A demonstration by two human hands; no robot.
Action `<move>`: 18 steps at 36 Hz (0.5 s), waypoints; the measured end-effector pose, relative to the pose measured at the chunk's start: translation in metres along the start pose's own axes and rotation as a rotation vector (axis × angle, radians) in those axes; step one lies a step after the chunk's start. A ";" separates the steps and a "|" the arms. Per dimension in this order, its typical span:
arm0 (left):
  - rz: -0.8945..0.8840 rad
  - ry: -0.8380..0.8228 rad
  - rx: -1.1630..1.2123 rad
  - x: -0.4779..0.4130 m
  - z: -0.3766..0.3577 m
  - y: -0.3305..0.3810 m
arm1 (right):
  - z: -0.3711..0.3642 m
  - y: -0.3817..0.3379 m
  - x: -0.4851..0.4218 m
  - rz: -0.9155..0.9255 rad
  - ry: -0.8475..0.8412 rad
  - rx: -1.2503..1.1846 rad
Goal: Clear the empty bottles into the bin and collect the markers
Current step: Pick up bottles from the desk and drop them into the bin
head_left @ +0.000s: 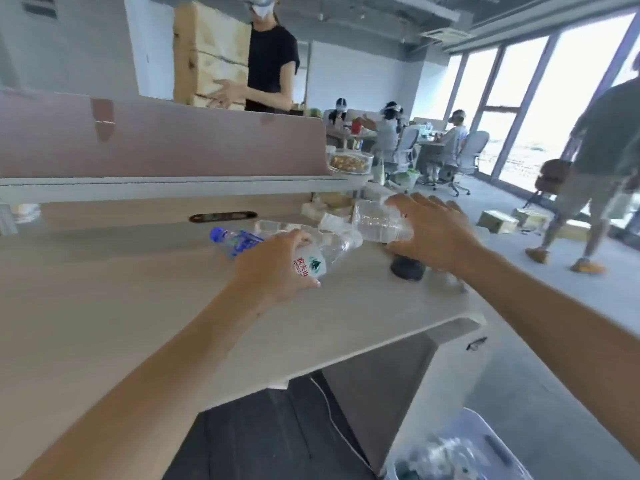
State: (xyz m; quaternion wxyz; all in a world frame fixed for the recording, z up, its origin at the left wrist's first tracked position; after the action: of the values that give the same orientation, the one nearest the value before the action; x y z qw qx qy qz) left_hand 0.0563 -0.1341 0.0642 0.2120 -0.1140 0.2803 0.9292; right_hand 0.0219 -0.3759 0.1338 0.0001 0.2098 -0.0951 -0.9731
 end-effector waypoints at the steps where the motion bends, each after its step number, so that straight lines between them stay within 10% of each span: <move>1: -0.033 -0.028 0.007 0.000 -0.016 0.018 | -0.002 0.017 0.014 -0.028 -0.019 0.012; 18: -0.355 -0.611 -0.002 0.061 -0.293 0.198 | -0.101 0.207 0.297 -0.569 -0.265 -0.073</move>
State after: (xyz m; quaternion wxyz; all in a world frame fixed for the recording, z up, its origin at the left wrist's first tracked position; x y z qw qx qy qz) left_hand -0.0610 -0.4302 -0.1019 0.4441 0.1222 0.1788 0.8694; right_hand -0.2159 -0.6098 -0.0393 -0.2770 0.0991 0.0031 -0.9558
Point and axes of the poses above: each hand's wrist, its own x-axis away from the middle knuckle, its own z-axis out of the back of the hand, y = z × x, the point moved 4 cm from there along -x, towards the middle knuckle, and after that the axes turned 4 degrees about x, right-handed, at the moved point
